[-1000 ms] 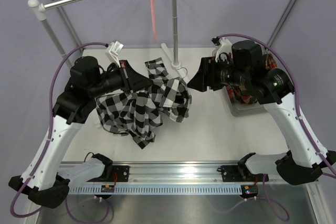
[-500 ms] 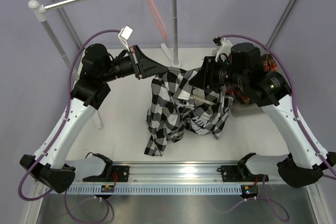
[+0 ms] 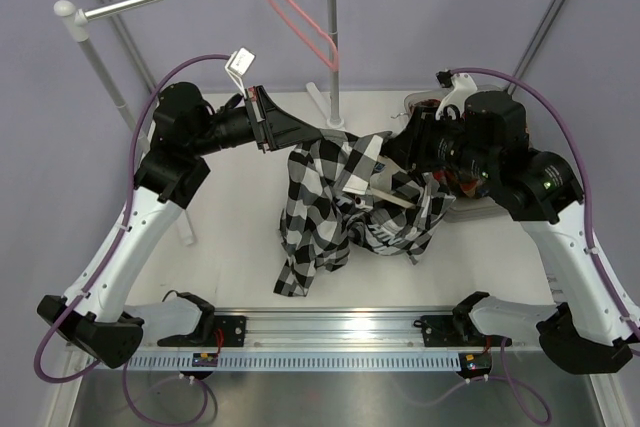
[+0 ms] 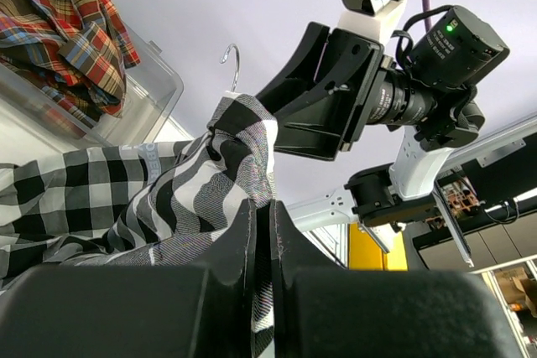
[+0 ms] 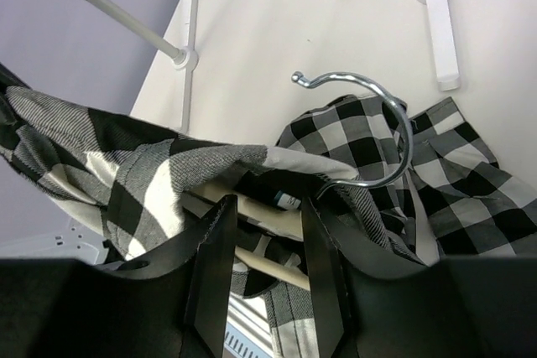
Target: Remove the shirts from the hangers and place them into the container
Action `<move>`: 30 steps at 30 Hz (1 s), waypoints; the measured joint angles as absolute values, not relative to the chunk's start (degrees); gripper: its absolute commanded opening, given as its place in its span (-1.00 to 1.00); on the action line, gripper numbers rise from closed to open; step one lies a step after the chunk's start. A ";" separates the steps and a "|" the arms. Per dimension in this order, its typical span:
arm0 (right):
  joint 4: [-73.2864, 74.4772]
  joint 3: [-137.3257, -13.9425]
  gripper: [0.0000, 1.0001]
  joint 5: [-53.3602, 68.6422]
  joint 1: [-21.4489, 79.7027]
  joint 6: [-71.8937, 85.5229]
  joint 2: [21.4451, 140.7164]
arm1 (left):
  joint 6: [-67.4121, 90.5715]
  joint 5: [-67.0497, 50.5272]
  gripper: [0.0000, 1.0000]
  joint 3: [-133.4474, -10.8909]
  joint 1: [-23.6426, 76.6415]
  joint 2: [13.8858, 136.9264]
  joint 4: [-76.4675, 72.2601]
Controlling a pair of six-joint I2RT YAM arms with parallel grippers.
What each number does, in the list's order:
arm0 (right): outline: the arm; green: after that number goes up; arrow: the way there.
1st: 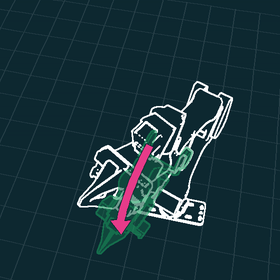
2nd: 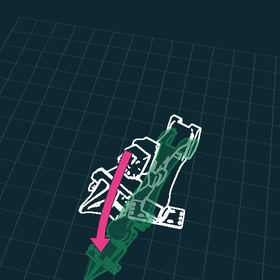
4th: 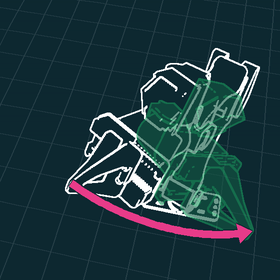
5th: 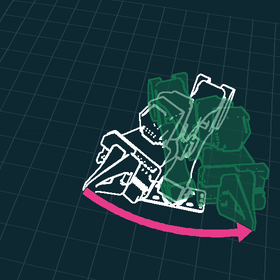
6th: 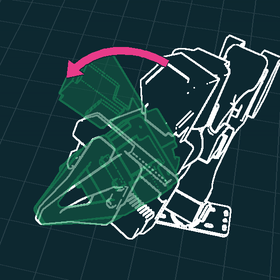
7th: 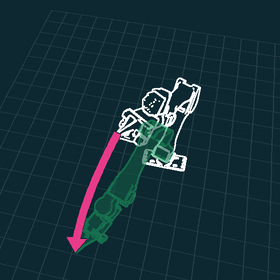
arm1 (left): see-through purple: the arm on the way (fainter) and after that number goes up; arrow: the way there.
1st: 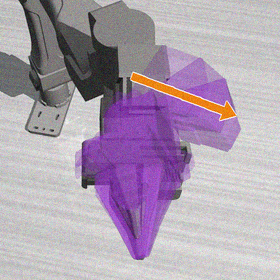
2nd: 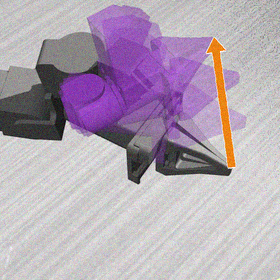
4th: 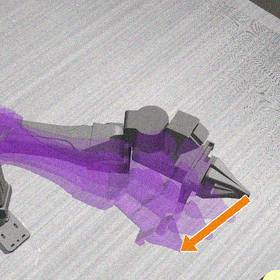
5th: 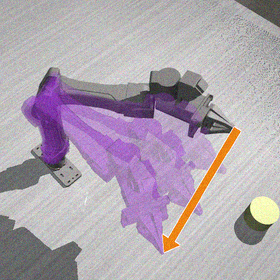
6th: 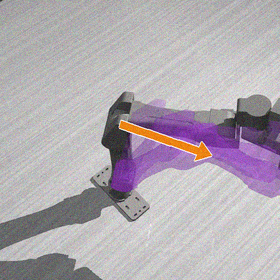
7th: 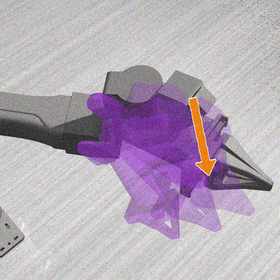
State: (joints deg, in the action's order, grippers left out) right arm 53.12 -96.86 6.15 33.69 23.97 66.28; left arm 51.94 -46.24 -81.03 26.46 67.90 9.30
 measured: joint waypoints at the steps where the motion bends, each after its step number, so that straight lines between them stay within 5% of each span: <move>1: 53.12 -96.86 -0.10 5.61 33.69 23.94 66.35 | 52.03 -46.35 -1.00 -81.03 26.46 67.90 9.30; 12: 53.08 -95.55 -0.12 3.68 33.71 23.97 65.52 | 52.51 -46.35 -1.00 -81.03 26.50 66.89 9.28; 16: 52.99 -94.45 -0.42 3.70 33.69 24.21 64.84 | 53.04 -46.39 -1.00 -81.03 26.50 66.85 8.86; 18: 52.38 -94.04 -0.99 4.03 33.71 24.93 64.84 | 53.08 -46.41 -1.00 -81.03 26.50 66.81 8.91; 22: 51.66 -93.65 -1.00 3.75 33.47 26.22 64.79 | 53.15 -46.70 -1.00 -81.03 26.48 66.50 8.86; 29: 51.20 -94.39 -1.00 3.70 33.50 26.85 65.56 | 53.63 -46.68 -0.57 -81.03 26.50 65.95 8.84; 30: 51.22 -94.48 -1.00 3.60 33.50 26.87 65.69 | 53.82 -46.74 -0.15 -81.03 26.50 65.95 8.84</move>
State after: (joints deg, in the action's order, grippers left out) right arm 51.22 -94.48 3.60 33.50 26.87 65.69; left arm 53.82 -46.74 -81.03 26.50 65.95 8.84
